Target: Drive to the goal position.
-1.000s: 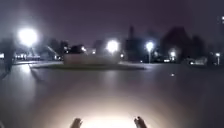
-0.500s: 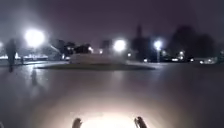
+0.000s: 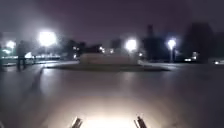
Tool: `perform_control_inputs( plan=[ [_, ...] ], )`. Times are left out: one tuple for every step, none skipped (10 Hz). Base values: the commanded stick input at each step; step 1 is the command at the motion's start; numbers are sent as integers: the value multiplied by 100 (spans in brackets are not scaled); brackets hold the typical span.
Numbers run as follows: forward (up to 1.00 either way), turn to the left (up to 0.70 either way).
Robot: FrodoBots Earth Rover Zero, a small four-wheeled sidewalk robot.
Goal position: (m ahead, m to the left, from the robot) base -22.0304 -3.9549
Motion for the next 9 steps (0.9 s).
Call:
perform_control_inputs(
  plan=[
    [100,1],
    [100,8],
    [100,15],
    [100,22],
    [100,30],
    [100,37],
    [100,14],
    [100,-3],
    [100,-7]
  ],
)
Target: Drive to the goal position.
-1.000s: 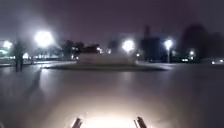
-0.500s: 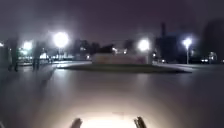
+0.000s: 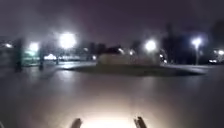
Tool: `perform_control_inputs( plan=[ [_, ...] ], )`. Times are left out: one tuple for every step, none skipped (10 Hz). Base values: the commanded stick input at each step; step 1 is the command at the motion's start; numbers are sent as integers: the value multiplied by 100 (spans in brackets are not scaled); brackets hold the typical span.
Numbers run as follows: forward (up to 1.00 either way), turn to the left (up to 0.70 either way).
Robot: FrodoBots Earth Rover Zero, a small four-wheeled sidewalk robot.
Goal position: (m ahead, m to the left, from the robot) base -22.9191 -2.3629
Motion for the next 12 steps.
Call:
perform_control_inputs(
  plan=[
    [100,-11],
    [100,-15],
    [100,-19],
    [100,-23],
    [100,-28],
    [100,-32],
    [100,-36],
    [100,-40],
    [51,-63],
    [12,-91],
    [0,-100],
    [0,-100]
  ],
)
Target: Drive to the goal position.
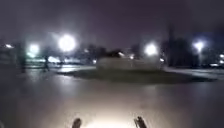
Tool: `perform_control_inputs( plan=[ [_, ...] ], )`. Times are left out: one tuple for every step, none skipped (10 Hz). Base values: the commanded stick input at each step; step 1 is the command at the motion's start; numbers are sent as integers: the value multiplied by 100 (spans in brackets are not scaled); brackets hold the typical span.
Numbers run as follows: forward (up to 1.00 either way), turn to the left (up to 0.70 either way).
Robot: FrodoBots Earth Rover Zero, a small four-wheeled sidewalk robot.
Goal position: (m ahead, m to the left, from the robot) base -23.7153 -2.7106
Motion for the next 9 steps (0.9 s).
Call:
perform_control_inputs(
  plan=[
    [0,-100],
    [0,-100],
    [0,-100],
    [0,-100],
    [0,-100],
    [0,-100],
    [0,-100],
    [0,-100],
    [0,-100]
  ],
)
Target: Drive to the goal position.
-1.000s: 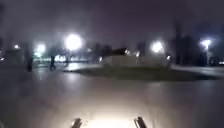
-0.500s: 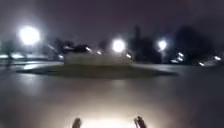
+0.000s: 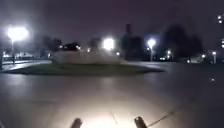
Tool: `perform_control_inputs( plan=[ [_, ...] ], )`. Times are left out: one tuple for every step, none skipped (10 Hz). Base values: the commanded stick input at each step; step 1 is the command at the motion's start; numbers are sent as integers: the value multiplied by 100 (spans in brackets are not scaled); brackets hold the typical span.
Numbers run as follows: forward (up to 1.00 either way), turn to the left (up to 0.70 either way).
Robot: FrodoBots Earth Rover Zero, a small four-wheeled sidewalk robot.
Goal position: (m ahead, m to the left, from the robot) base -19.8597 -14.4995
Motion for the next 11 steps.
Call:
perform_control_inputs(
  plan=[
    [0,-100],
    [0,-100],
    [0,-100],
    [0,-100],
    [0,-100],
    [0,-100],
    [0,-100],
    [0,-100],
    [0,-100],
    [0,-100],
    [0,-100]
  ],
)
